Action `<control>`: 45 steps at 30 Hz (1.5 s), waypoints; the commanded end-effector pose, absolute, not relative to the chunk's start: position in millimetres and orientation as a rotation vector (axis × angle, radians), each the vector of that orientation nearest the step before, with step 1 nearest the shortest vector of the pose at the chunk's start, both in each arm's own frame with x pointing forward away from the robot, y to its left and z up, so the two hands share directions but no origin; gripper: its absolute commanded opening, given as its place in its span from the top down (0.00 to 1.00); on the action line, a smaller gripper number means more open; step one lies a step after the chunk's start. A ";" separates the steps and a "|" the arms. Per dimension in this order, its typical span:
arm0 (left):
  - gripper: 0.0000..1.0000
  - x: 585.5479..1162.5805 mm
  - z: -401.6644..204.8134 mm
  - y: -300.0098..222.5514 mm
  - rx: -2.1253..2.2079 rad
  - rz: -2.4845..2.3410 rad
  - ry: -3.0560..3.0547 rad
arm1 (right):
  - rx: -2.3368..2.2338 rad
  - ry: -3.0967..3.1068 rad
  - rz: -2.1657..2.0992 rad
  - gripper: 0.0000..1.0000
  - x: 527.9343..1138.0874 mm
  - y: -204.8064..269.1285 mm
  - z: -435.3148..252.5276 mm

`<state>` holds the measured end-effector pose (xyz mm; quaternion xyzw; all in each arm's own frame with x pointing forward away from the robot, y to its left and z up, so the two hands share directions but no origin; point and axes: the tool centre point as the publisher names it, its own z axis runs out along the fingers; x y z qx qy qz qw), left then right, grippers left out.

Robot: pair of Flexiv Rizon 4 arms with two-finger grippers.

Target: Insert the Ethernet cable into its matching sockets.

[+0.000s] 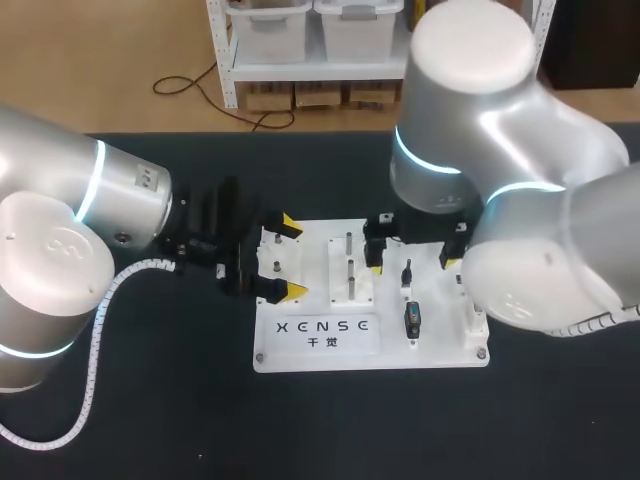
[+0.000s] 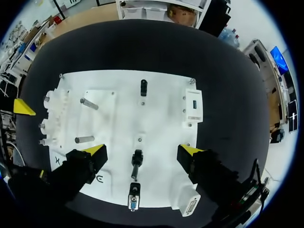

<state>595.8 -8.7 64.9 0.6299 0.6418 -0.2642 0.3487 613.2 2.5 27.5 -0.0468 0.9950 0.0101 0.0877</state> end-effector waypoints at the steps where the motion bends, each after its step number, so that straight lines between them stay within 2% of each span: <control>1: 0.00 596.3 64.8 -10.3 1.635 -0.681 1.669 | -0.146 2.968 0.032 0.00 609.0 6.3 26.4; 9: 0.00 596.3 64.8 -10.3 1.635 -0.681 1.669 | -0.157 2.971 0.024 0.00 607.5 9.1 24.2; 12: 0.00 596.3 64.8 -10.3 1.635 -0.681 1.669 | -0.157 2.971 0.017 0.40 607.4 7.9 23.0; 15: 0.00 596.3 64.8 -10.3 1.635 -0.681 1.669 | -0.154 2.975 0.019 0.62 606.4 7.7 20.2; 19: 0.00 596.3 64.8 -10.3 1.635 -0.681 1.669 | -0.152 2.977 0.026 0.77 605.3 7.9 18.6; 23: 0.00 596.3 64.8 -10.3 1.635 -0.681 1.669 | -0.159 2.977 0.029 0.84 604.9 7.7 17.5; 24: 0.00 596.3 64.8 -10.3 1.635 -0.681 1.669 | -0.160 2.977 0.029 0.95 605.0 7.6 17.5; 25: 0.00 596.3 64.8 -10.3 1.635 -0.681 1.669 | -0.162 2.976 0.029 1.00 605.2 7.5 17.5; 45: 0.00 596.3 64.8 -10.3 1.635 -0.681 1.669 | -0.156 2.954 0.047 1.00 610.5 -5.8 50.7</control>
